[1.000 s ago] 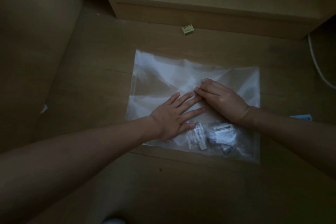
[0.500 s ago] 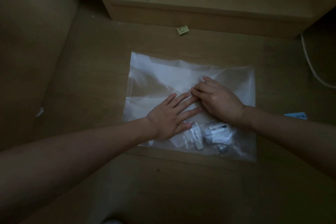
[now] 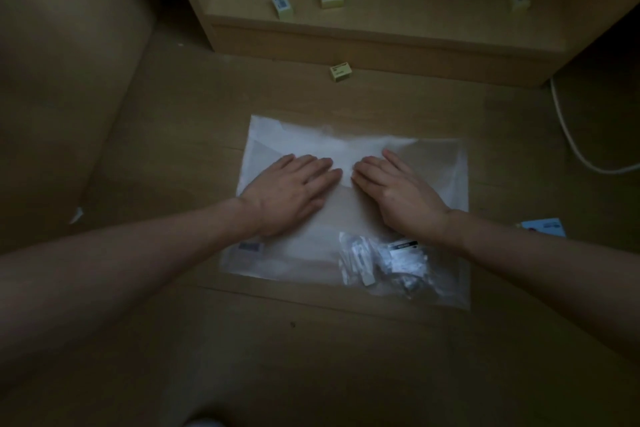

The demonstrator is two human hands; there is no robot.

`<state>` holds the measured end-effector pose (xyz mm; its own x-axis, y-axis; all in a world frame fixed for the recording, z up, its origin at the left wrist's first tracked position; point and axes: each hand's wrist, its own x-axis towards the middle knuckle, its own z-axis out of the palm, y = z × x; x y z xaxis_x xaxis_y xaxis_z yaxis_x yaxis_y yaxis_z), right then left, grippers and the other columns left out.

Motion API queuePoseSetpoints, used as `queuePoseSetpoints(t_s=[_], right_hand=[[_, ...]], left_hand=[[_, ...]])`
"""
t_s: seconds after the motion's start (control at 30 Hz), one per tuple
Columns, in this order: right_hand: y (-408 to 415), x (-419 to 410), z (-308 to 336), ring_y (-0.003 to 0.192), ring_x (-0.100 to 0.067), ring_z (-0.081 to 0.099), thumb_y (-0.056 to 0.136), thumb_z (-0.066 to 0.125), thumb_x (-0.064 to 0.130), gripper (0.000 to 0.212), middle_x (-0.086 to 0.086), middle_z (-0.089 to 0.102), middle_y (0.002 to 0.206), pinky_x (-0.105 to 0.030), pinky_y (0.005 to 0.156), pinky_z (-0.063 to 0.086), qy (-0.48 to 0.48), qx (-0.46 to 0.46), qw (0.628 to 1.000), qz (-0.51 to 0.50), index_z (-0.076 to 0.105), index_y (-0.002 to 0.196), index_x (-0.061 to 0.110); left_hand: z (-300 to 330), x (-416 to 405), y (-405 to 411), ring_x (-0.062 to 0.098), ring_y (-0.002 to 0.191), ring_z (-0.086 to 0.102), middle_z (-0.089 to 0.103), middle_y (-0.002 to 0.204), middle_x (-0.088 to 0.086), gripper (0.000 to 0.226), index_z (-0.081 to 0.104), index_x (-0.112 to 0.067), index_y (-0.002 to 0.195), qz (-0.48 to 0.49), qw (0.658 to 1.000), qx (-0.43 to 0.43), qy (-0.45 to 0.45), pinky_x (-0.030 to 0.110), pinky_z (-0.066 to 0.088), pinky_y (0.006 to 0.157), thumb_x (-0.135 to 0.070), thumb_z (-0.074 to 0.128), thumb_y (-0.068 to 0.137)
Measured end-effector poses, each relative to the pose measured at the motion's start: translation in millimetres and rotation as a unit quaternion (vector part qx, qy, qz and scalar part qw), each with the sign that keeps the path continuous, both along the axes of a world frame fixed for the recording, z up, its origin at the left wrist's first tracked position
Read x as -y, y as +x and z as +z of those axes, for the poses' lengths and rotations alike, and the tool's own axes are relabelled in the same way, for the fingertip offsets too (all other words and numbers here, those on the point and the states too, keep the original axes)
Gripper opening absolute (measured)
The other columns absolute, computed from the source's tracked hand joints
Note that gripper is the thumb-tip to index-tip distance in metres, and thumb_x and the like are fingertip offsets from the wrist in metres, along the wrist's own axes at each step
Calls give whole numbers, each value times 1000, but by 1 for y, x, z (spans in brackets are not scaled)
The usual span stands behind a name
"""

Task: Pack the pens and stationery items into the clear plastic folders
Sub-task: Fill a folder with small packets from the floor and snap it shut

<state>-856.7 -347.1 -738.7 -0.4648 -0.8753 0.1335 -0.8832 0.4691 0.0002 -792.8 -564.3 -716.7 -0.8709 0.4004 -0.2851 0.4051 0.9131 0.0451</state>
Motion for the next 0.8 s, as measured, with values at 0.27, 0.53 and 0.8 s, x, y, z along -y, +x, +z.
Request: queuePoseSetpoints(t_s=[0.27,0.53,0.8], right_hand=[[4,7,7,93,-30,67,75,31,10,48,-14,70,98,-37,101,28,19,-10,1000,-12,71,100,-2],[6,10,8,87,-30,67,73,30,8,49,-15,69,95,-37,103,26,45,-4,999,-15,71,98,-4],[12,-14,2,135,-22,41,86,32,9,59,-10,40,149,-41,113,22,92,116,988,-41,36,145,7]], left_hand=[[-10,-19,-1,27,137,37,35,151,11,67,33,-9,146,-15,999,36,31,39,24,113,-41,12,92],[-19,-20,-2,28,106,65,64,121,15,50,64,-3,120,-43,998,-33,36,45,51,87,-27,34,89],[-7,-10,-5,14,147,7,5,160,-2,57,7,-22,152,-13,993,88,73,41,6,117,-33,31,102]])
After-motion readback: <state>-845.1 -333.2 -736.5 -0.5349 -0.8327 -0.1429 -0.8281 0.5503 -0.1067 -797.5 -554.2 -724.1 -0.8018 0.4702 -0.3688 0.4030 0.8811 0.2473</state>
